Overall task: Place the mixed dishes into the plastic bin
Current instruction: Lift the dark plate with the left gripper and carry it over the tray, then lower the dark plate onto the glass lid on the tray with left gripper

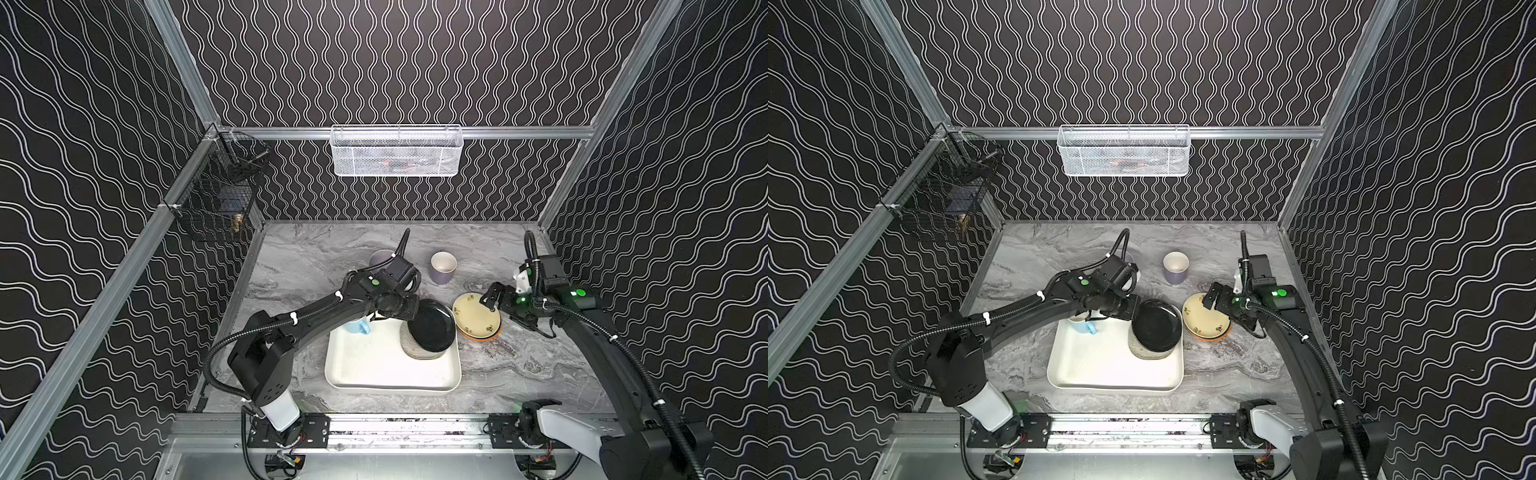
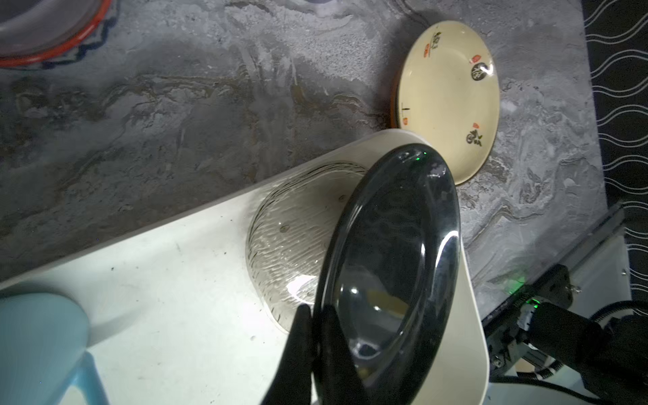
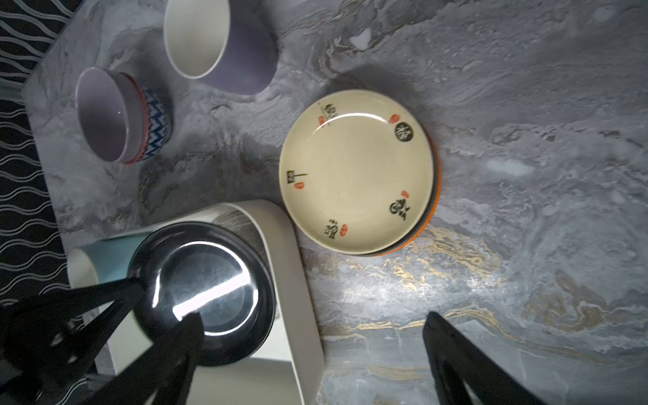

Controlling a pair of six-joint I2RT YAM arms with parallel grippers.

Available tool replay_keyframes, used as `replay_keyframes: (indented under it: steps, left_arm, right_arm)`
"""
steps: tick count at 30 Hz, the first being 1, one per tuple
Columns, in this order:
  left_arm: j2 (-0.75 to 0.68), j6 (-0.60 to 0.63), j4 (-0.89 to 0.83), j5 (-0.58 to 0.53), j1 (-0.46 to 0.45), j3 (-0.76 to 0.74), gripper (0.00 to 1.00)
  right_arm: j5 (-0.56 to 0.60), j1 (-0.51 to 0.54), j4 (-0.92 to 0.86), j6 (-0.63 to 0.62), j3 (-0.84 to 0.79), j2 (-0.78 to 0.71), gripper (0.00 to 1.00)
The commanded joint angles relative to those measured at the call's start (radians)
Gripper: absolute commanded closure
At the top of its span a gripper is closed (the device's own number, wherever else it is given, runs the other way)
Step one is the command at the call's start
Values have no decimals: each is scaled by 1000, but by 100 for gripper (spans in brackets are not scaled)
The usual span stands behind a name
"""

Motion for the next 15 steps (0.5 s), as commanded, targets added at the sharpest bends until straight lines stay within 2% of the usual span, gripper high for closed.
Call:
replay_keyframes:
  steps: [1,8,15]
  left_arm:
    - [-22,-26,49,-27,2,-41,100]
    - [-77,-49,93,-59,4,-128,100]
    - [-34,-40,137,-43,3,-145,100]
  right_arm:
    - [-6,54,-62,35,24,-13,1]
    - [-25,108,-61,58,17,-30,1]
    - [-20,116,-64,61,28,-24,1]
